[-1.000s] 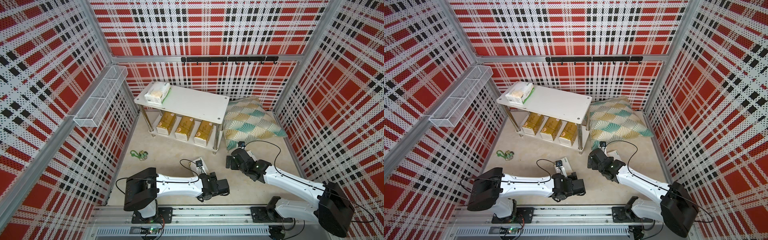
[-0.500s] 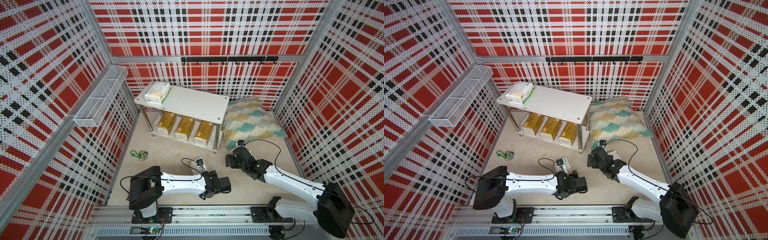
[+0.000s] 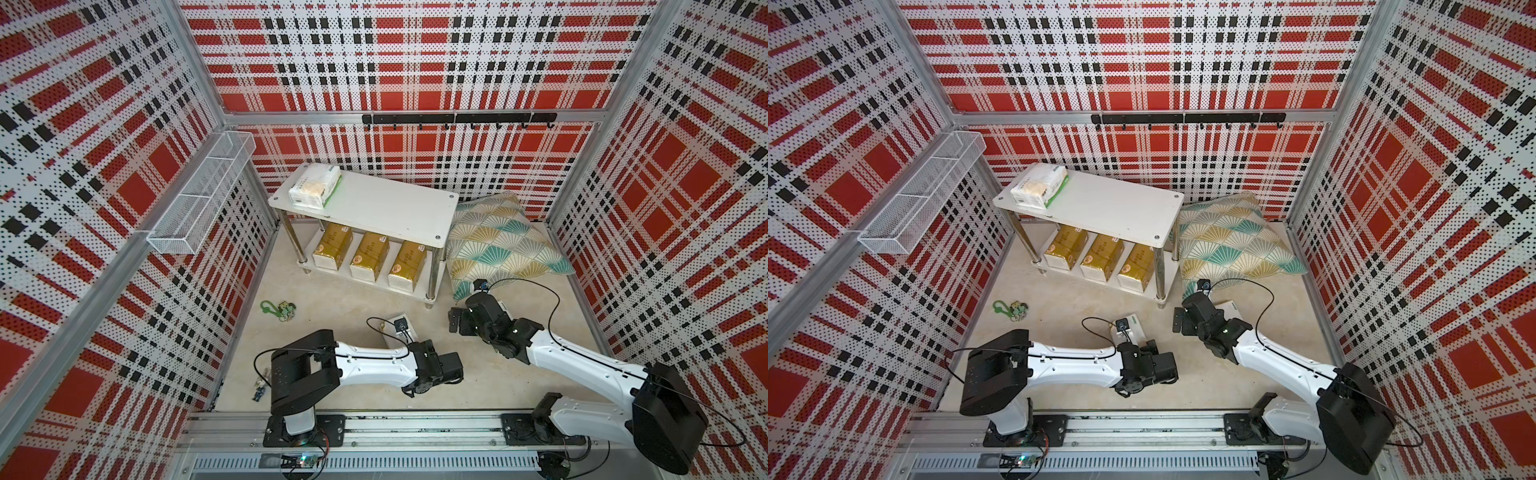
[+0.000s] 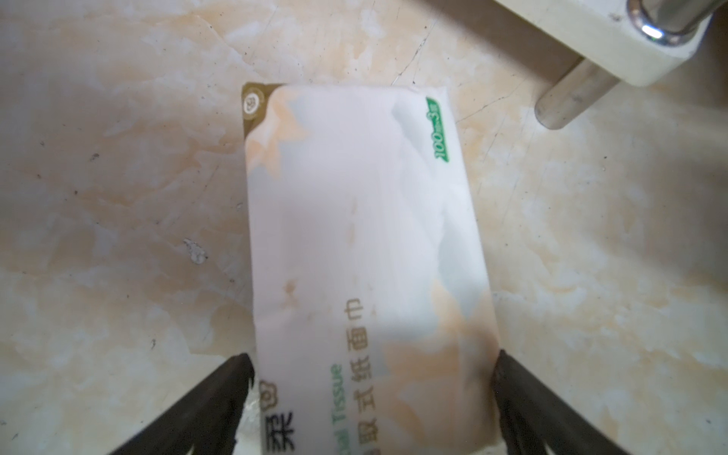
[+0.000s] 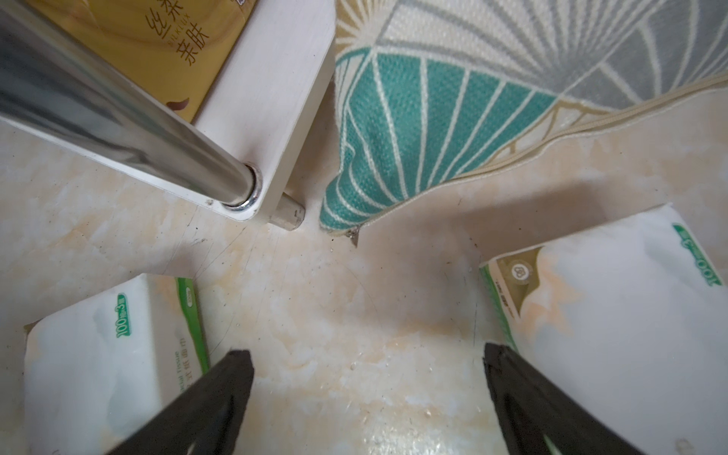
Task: Place the tissue boxes on the shelf by color
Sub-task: Pick up the box of tissues from the center of the board.
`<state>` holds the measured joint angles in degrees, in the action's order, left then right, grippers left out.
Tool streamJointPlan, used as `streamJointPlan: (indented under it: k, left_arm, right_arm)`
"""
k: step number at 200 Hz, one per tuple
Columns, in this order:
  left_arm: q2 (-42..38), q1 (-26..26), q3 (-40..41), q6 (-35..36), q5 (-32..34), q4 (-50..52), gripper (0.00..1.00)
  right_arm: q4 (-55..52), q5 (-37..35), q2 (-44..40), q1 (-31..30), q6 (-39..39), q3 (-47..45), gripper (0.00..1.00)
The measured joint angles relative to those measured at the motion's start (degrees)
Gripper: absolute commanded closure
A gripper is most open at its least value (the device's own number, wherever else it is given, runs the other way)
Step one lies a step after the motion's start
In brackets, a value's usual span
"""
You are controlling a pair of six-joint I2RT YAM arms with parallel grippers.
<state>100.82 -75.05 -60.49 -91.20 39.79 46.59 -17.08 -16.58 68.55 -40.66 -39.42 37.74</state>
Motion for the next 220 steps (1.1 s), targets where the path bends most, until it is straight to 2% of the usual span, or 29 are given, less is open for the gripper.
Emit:
streamJointPlan:
  k: [107, 134, 173, 220]
  left_arm:
    - [3.0, -0.8, -2.6, -1.4, 0.1, 0.1, 0.01]
    - [3.0, -0.8, -1.4, -1.0, 0.1, -1.4, 0.01]
    - [1.3, -1.3, 1.9, 3.2, -0.3, -4.8, 0.01]
    - [-2.8, -3.4, 7.3, 4.0, -2.0, -2.1, 0.01]
  right_arm:
    - [2.0, 1.2, 0.7, 0.4, 0.3, -2.1, 0.0]
    - [2.3, 1.5, 0.7, 0.7, 0.6, -2.3, 0.0]
    - [3.2, 2.2, 0.8, 0.9, 0.9, -2.3, 0.0]
    - [3.7, 2.7, 1.3, 0.9, 0.9, -2.2, 0.0]
